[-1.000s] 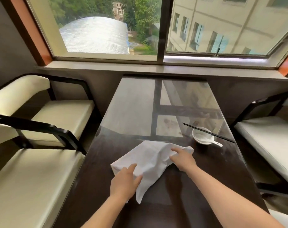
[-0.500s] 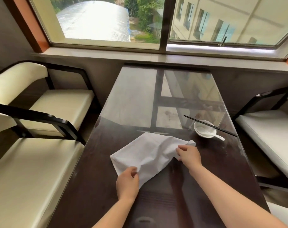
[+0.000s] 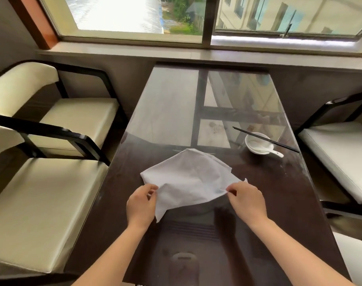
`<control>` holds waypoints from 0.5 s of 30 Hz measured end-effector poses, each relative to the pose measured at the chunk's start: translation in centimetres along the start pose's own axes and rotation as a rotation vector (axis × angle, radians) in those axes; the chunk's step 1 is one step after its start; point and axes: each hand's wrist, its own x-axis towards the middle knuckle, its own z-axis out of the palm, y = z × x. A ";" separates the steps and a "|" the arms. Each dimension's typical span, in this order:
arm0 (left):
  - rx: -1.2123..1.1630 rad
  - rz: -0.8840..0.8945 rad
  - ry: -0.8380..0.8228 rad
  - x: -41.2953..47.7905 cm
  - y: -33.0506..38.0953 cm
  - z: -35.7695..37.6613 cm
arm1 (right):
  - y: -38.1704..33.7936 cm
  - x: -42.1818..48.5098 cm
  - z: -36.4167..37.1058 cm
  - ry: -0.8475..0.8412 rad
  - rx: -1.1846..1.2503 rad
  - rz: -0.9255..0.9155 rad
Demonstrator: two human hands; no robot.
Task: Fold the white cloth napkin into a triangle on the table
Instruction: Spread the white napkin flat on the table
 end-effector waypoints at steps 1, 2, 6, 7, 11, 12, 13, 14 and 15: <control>0.059 0.065 -0.018 -0.2 -0.5 -0.3 | 0.2 -0.9 0.4 -0.021 -0.031 -0.036; 0.116 0.131 -0.050 -0.4 -0.8 -0.5 | 0.4 -1.7 0.8 -0.042 -0.051 -0.078; 0.355 0.302 -0.169 -1.8 -3.0 -1.5 | 0.5 -5.0 2.5 -0.211 -0.122 -0.244; 0.383 0.312 -0.190 -2.2 -3.5 -1.7 | 0.5 -5.6 2.8 -0.258 -0.125 -0.262; 0.433 0.343 -0.320 -4.1 -5.9 -2.2 | 0.4 -6.7 2.9 -0.516 -0.166 -0.263; 0.452 0.352 -0.346 -4.5 -6.6 -2.2 | 0.3 -6.7 2.8 -0.577 -0.179 -0.255; 0.462 0.352 -0.371 -4.8 -7.3 -2.3 | 0.5 -6.6 2.7 -0.604 -0.159 -0.225; 0.461 0.342 -0.395 -4.9 -7.8 -2.5 | 0.6 -6.3 2.6 -0.588 -0.111 -0.168; 0.446 0.332 -0.410 -5.0 -8.0 -2.7 | 0.9 -5.7 2.5 -0.521 -0.054 -0.105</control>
